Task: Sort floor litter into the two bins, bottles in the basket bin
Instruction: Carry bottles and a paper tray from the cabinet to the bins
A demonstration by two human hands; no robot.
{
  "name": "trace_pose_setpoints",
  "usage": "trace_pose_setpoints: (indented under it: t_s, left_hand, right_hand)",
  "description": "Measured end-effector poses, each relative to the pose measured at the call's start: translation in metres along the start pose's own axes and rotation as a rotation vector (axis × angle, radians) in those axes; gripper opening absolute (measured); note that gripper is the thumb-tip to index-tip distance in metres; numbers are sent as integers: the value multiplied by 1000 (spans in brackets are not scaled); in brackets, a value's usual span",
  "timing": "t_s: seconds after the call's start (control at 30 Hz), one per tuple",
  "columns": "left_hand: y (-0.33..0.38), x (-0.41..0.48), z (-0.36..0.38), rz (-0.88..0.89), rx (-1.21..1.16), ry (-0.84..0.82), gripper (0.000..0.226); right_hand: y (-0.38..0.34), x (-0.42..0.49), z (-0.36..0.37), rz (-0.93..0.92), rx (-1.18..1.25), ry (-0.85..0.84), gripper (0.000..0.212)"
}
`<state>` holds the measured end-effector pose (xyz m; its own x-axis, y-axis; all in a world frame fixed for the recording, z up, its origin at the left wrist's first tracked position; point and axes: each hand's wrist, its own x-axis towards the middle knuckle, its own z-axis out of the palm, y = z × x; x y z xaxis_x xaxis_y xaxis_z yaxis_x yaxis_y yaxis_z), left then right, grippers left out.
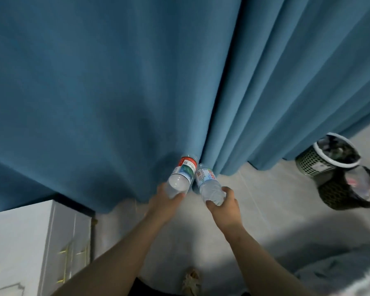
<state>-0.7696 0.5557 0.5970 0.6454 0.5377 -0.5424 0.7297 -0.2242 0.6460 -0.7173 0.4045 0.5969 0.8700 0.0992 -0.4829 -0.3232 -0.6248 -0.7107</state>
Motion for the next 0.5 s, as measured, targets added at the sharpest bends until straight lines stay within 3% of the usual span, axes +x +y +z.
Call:
trace_pose_setpoints:
  t_s: [0.37,0.5]
  left_hand:
    - [98,13,111,162,314,-243,54]
    - [137,38,143,198,267,-327,61]
  right_hand:
    - [67,34,-109,222,124,219,62]
    - [73,62,-137,281,174,295,63]
